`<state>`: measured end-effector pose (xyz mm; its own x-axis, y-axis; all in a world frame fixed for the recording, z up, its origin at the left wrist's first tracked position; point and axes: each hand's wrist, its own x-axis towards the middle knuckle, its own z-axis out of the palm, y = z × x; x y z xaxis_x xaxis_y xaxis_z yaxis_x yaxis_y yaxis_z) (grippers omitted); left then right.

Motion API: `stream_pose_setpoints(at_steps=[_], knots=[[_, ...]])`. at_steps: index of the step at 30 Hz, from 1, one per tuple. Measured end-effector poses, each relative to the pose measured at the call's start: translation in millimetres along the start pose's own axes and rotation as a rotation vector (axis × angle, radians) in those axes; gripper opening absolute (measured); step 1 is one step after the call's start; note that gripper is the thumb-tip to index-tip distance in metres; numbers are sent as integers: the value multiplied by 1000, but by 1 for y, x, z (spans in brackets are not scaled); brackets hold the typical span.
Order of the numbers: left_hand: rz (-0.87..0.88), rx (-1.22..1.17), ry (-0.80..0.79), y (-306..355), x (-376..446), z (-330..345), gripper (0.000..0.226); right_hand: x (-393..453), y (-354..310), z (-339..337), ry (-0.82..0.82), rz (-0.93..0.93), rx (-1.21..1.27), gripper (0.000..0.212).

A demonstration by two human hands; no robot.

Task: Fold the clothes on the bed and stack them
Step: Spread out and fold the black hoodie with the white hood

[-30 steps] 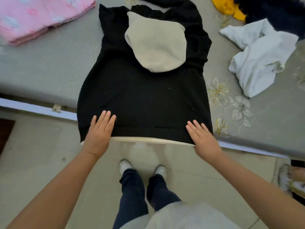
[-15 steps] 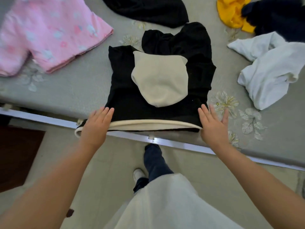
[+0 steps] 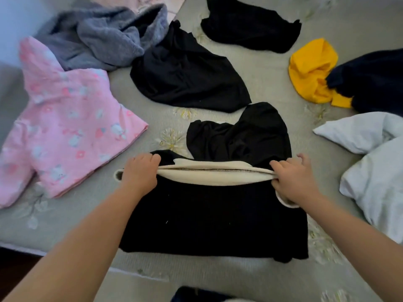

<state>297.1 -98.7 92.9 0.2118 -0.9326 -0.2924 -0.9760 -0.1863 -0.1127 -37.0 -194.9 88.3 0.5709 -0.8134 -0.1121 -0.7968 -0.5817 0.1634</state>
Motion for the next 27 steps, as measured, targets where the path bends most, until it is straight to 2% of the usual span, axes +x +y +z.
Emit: stream_pose_setpoints(at_steps=[2,3,5,8,10,11,12,14,16,18,24,25,27], knots=[[-11,25,13,-4,28,10,28,29,8,12,-232,-14,-80,43],[-38,31,57,-8,41,15,27,44,13,19,-269,-6,-96,47],[-103,-4,194,-11,65,30,30,69,19,32,-246,62,-132,52],[-28,-165,352,6,77,49,28,92,12,38,-23,254,86,41],[134,-253,377,31,67,62,36,82,-4,42,231,203,164,27],[212,-300,370,45,60,70,38,71,-15,48,294,140,164,25],[279,-336,350,57,52,78,39,59,-28,53,277,59,171,29],[348,-340,231,77,38,92,42,38,-47,67,1,-29,208,43],[298,-330,33,85,32,107,50,26,-47,87,-328,82,253,50],[224,-309,-118,82,36,128,59,19,-38,111,-453,220,286,53],[235,-205,-280,85,54,144,63,28,-29,123,-482,262,346,51],[245,-222,-270,83,55,139,61,30,-30,116,-435,265,357,50],[319,-265,-99,76,62,125,51,40,-29,100,-219,220,377,46]])
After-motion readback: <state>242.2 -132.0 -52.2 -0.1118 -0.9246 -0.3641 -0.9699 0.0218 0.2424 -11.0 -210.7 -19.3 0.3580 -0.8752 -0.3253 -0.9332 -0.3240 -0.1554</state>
